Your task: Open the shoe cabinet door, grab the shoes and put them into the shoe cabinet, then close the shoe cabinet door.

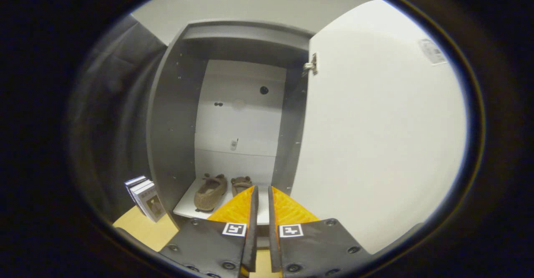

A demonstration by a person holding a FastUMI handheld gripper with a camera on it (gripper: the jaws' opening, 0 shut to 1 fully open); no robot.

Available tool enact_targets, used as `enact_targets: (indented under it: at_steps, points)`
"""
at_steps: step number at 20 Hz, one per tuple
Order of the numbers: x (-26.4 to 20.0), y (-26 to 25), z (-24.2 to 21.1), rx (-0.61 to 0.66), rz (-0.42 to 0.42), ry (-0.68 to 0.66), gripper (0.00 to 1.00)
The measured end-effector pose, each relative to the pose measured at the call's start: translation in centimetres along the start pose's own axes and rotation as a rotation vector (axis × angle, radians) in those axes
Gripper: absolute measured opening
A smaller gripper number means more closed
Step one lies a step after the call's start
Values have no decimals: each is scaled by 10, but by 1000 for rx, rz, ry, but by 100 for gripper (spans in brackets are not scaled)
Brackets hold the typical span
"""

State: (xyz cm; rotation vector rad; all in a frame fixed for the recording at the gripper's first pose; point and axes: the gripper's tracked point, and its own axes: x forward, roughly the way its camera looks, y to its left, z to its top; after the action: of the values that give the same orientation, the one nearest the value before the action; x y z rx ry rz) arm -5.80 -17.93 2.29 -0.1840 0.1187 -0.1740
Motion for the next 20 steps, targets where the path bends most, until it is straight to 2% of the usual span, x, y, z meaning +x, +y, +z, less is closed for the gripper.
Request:
enact_targets:
  at_steps: [12, 18, 20]
  points:
    - [-117, -82, 27, 27, -16, -99, 14]
    - [-158, -142, 30, 15, -64, -119, 14]
    - [-168, -154, 28, 26, -55, -119, 14]
